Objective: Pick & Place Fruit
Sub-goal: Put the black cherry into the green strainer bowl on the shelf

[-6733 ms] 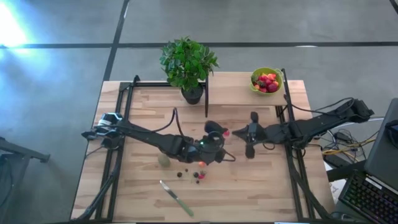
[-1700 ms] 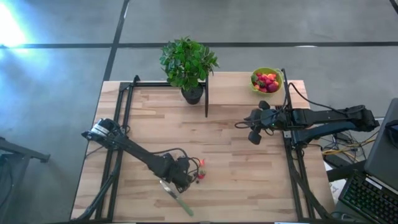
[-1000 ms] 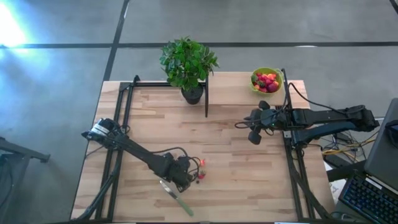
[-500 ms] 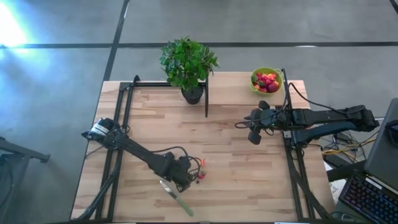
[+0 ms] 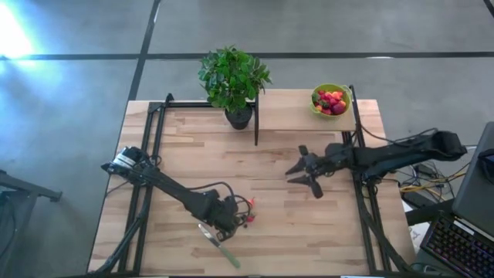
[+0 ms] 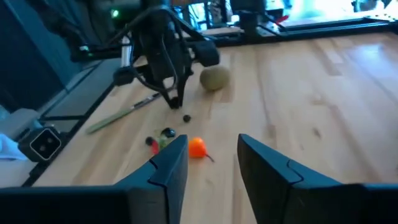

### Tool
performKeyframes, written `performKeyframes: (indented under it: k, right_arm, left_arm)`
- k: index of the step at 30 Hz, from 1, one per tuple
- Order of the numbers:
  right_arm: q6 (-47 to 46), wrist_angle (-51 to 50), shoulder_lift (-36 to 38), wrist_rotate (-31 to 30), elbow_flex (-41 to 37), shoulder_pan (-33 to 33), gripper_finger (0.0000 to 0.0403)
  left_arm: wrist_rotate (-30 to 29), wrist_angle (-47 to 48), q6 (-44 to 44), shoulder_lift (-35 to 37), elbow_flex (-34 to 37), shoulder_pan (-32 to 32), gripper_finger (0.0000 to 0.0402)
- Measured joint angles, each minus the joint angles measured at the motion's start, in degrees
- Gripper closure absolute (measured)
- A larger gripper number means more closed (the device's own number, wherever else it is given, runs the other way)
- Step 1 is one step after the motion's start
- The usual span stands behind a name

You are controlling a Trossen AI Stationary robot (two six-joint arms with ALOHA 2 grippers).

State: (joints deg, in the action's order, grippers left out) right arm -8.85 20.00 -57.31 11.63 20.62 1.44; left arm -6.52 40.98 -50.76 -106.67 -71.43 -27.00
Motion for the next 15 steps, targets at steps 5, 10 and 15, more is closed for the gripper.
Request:
performKeyframes:
  k: [5,10,15]
  right_arm:
    - [-0.19,8.97,-8.93,0.02,-2.21,1.89,0.0261]
    - [-0.17,9.11,-16.9,0.41,1.42,3.14,0.0271]
    - [0.11,8.6,-22.26,1.45,6.47,4.3,0.0292]
  left_arm:
    - [0.0,-0.04,3.12,0.0,0.07,0.0,0.0336]
    - [-0.02,0.0,4.25,0.02,0.44,0.0,0.0367]
    - [-0.02,0.23,4.62,0.02,0.52,0.0,0.0396]
